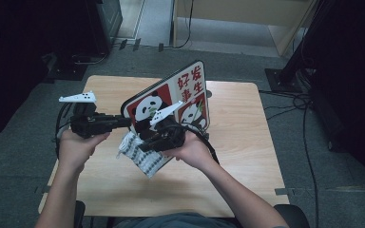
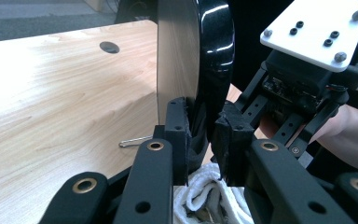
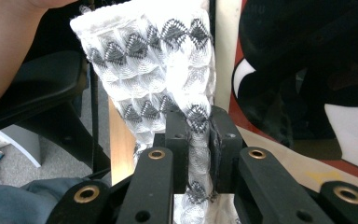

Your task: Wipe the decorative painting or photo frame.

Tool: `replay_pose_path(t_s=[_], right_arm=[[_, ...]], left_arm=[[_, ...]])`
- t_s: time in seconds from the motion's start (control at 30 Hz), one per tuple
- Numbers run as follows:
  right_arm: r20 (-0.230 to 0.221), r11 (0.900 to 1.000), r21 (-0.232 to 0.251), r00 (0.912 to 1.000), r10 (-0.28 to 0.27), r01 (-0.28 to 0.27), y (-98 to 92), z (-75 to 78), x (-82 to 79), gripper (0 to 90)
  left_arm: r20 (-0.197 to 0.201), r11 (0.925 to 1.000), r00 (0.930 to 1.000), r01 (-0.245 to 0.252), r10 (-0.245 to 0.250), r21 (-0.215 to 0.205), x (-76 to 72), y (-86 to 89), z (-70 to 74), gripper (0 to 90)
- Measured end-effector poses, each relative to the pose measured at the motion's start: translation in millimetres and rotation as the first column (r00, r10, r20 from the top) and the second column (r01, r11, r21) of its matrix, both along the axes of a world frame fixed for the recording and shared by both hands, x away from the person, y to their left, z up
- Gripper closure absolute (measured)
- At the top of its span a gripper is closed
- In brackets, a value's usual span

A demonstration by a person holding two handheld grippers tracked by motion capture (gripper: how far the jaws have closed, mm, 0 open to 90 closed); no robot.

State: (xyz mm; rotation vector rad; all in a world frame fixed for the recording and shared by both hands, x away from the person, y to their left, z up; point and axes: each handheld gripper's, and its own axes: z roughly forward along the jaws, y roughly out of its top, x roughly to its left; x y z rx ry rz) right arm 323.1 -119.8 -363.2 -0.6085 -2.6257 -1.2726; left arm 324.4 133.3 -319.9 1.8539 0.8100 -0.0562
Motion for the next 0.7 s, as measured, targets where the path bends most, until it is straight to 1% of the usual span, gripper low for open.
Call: replay_pose_path(t_s=[0.07,0.33,0.4,0.57,0.7], right_arm=[[0.006,1.000,-0.002,1.0000,0.003,-0.003,-0.7,-1.8,0.3,81.4],[-0.014,1.000,-0.007,0.9999,-0.007,0.007,-3.7,-10.1,-0.3,81.4],[-0.009,1.000,-0.006,1.0000,-0.003,0.003,-3.6,-12.2,-0.6,81.4],[-0.021,1.000,-0.011,0.9998,-0.003,0.003,-4.8,-17.5,-1.6,81.3],[-0.019,1.000,-0.008,0.9998,0.001,-0.001,-5.7,-22.6,-1.7,81.2]], left_arm=[[0.001,1.0000,1.0000,0.001,-0.001,0.000,-0.2,-0.1,0.0,77.2],[0.000,1.0000,1.0000,-0.002,0.002,0.001,-0.4,-0.3,0.1,77.2],[0.000,1.0000,1.0000,0.000,0.000,0.001,-0.3,0.0,-0.1,77.1],[0.002,1.0000,1.0000,-0.003,0.003,0.001,-0.5,0.1,-0.3,77.0],[0.003,1.0000,1.0000,-0.006,0.006,0.002,-0.7,-0.2,-0.2,77.1]])
